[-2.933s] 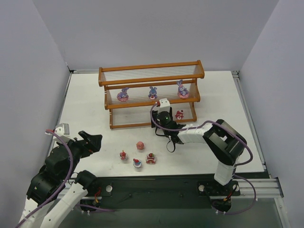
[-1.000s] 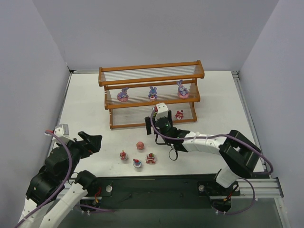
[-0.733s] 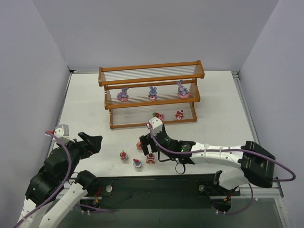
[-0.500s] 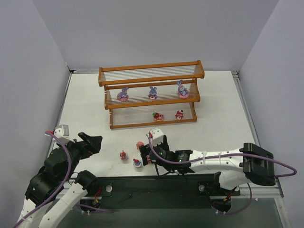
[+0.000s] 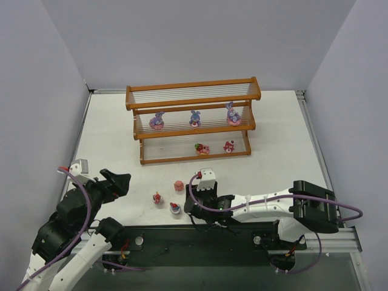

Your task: Place and organize the plastic toys onto the shelf

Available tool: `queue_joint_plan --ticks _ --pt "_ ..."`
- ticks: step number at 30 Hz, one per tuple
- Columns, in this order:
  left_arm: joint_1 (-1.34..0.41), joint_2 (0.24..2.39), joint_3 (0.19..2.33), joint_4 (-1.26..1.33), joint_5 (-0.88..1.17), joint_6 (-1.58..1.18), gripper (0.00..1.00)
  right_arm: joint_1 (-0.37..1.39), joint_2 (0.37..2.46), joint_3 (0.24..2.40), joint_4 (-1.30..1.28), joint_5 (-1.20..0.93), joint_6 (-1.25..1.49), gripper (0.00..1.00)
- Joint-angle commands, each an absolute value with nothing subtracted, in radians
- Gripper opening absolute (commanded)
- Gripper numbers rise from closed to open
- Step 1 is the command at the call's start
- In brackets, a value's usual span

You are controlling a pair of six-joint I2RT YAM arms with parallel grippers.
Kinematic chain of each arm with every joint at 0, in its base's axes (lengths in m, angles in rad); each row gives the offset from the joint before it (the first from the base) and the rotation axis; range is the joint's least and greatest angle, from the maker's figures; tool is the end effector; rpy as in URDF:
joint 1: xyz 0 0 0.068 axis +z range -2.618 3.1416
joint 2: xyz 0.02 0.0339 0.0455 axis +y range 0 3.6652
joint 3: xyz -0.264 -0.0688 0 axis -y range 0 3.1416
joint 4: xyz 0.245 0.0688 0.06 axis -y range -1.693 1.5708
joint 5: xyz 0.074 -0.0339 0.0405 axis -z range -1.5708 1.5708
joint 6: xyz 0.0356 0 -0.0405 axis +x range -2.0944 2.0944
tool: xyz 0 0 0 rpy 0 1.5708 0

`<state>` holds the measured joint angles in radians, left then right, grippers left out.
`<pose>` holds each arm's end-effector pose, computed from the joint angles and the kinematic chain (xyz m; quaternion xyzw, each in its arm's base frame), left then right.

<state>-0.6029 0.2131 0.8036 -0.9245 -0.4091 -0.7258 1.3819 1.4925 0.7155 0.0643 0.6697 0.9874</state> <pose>0.0351 -0.0070 0.3206 -0.1665 0.7891 -0.2197 0.5490 0.0768 0.2838 0.1811 -0.0343 0.8690 0.2514 0.4248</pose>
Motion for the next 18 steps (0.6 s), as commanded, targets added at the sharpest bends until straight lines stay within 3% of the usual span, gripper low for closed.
queue_joint_plan --ticks 1,6,10,12,18 --pt "-0.609 0.218 0.816 -0.908 -0.417 -0.724 0.97 1.387 1.511 0.718 0.069 0.721 1.052 0.56" --pt "-0.609 0.213 0.813 -0.907 -0.419 -0.723 0.97 1.391 1.532 0.753 0.005 0.726 1.100 0.52" --pt "-0.611 0.212 0.815 -0.905 -0.417 -0.723 0.97 1.414 1.560 0.819 -0.123 0.762 1.152 0.65" --pt "-0.609 0.212 0.813 -0.905 -0.417 -0.721 0.97 1.428 1.581 0.862 -0.185 0.785 1.179 0.67" --pt "-0.611 0.212 0.813 -0.903 -0.416 -0.719 0.97 1.445 1.626 0.923 -0.310 0.807 1.313 0.60"
